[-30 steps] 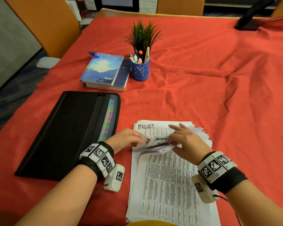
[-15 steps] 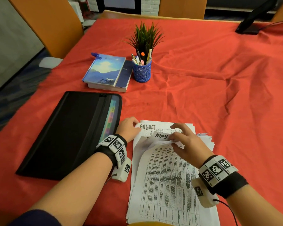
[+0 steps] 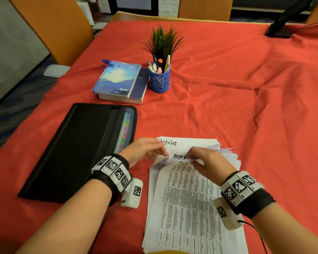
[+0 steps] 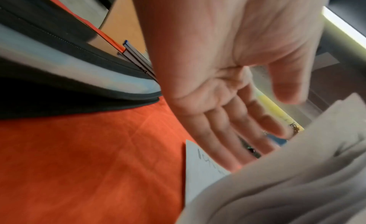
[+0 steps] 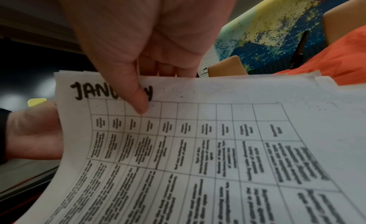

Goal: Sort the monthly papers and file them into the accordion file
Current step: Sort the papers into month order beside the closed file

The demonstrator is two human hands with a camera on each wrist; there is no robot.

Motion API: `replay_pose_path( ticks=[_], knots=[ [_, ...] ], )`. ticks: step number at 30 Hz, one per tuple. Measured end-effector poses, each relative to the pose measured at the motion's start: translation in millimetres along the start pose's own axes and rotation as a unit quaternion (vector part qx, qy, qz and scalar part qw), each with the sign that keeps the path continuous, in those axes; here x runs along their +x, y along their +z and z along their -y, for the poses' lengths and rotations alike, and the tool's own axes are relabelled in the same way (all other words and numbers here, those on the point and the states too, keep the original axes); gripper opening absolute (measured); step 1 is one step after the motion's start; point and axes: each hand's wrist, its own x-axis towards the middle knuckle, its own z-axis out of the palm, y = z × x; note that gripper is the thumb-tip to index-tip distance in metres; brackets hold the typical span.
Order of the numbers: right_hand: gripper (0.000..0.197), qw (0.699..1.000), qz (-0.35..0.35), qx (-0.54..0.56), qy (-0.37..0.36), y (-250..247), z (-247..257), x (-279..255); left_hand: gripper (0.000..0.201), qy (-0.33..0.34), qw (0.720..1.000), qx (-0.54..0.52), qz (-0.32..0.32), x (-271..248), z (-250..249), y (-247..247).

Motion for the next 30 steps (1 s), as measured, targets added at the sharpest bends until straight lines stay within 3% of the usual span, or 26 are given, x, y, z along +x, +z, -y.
replay_pose_path(
  ticks=[3,4,6,9,14,17,24,30],
  knots=[
    [0.016,1.0,-0.011,-0.007,0.005,-1.1,0.7,-2.2,0.013,0.006,0.973,0.156,-0.171,23.7,10.4,-6.4],
    [0.017,1.0,-0.015,-0.01,0.005,-0.6,1.1,-2.9,0.022,-0.003,0.957,0.217,-0.193,30.8,13.3,-7.1],
    [0.02,0.999,-0.027,-0.019,-0.005,2.0,0.4,-4.1,0.039,-0.032,0.932,0.317,-0.176,42.7,18.0,-6.2],
    [0.025,0.998,-0.053,-0.036,-0.018,5.1,-4.3,-6.3,0.033,-0.023,0.909,0.383,-0.162,50.9,20.5,-2.7],
    [0.029,0.996,-0.071,-0.051,-0.018,4.0,-6.1,-8.8,0.015,0.059,0.913,0.338,-0.22,44.7,16.7,0.5],
    [0.025,0.997,-0.063,-0.046,-0.009,1.9,-6.8,-3.8,0.024,0.089,0.952,0.246,-0.157,36.3,12.1,1.0],
    [0.031,0.989,-0.07,-0.122,-0.046,5.2,-1.2,5.3,0.033,0.08,0.987,0.108,-0.091,19.7,-0.2,7.6],
    [0.034,0.986,-0.092,-0.115,-0.074,3.5,-3.3,1.9,0.045,0.057,0.99,0.1,-0.084,24.9,7.5,14.3]
  ],
)
